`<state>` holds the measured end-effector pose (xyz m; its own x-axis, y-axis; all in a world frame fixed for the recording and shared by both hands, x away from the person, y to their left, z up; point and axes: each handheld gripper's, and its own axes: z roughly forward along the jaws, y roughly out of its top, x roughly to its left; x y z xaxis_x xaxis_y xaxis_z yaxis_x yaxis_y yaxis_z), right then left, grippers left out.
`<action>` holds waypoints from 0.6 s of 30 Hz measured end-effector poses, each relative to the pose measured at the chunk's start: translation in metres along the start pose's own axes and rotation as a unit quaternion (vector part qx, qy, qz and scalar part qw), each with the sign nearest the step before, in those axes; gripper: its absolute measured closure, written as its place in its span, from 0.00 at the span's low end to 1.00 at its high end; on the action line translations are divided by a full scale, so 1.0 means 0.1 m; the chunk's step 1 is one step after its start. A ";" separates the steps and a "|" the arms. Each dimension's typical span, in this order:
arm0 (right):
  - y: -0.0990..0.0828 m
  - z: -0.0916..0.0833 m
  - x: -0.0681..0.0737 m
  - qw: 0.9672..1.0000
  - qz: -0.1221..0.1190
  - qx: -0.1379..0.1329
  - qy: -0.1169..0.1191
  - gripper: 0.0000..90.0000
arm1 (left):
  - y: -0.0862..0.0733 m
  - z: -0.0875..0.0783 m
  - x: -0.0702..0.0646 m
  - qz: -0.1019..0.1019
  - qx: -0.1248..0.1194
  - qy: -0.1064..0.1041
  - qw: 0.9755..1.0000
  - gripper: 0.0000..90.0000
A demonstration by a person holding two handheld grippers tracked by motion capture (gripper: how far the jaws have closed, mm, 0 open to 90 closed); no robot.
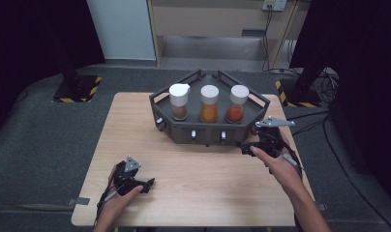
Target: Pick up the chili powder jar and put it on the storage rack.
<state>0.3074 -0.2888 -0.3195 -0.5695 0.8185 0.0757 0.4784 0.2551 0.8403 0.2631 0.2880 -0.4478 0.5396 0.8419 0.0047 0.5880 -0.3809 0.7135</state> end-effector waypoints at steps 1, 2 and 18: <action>-0.02 0.00 0.01 1.000 -0.001 0.002 0.001 0.06 | 0.00 0.00 0.00 0.000 0.000 0.000 1.000 0.00; -0.02 0.00 0.01 1.000 -0.001 0.002 0.001 0.06 | 0.00 0.00 0.00 0.000 0.000 0.000 1.000 0.00; -0.43 0.11 0.20 1.000 -0.005 0.026 0.013 0.07 | 0.00 0.00 0.00 0.000 0.000 0.000 1.000 0.00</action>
<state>0.2829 -0.2779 -0.3605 -0.5910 0.8025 0.0819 0.5067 0.2903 0.8118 0.2630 0.2879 -0.4478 0.5394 0.8421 0.0050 0.5879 -0.3808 0.7137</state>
